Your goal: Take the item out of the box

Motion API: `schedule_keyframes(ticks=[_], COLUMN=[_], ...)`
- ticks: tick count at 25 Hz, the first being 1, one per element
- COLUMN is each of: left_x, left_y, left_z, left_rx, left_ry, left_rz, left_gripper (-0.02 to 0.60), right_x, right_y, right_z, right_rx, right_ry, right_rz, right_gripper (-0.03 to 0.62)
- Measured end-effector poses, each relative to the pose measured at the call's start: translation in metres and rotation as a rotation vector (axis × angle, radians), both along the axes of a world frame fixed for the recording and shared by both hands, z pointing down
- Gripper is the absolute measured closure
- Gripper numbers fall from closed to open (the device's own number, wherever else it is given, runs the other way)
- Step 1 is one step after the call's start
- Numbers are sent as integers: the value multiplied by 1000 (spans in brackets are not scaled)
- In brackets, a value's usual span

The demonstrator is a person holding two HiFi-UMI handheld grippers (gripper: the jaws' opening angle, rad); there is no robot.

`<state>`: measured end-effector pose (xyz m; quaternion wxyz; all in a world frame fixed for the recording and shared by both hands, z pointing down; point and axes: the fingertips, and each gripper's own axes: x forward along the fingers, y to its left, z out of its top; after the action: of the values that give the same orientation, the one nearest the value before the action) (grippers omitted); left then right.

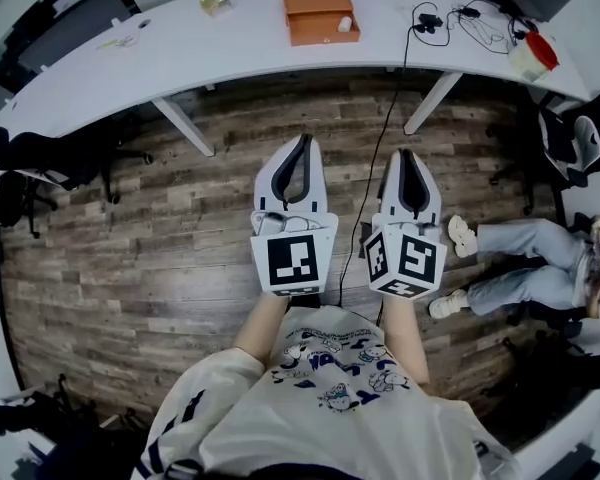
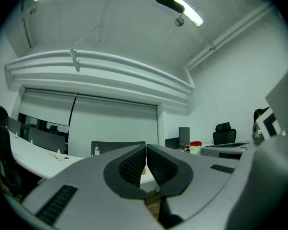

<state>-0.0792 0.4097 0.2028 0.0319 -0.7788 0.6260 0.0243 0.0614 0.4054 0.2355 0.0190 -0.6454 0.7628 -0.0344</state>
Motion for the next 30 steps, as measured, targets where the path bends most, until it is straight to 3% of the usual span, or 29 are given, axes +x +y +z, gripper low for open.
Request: schedule_keyframes(ticks=[13,30], left_x=[-25,-33], left_y=[-117,-208], left_z=[-3,14], left_rx=[-5,-53], left_ry=[-14,32], left_rz=[44,18], left_gripper=[563,563], right_x=[-22,-22], right_y=[-115,-203], right_z=[1,20], right_rx=[-13,-78], right_ry=[4,20], right_rz=[41,52], right_gripper=[545,545])
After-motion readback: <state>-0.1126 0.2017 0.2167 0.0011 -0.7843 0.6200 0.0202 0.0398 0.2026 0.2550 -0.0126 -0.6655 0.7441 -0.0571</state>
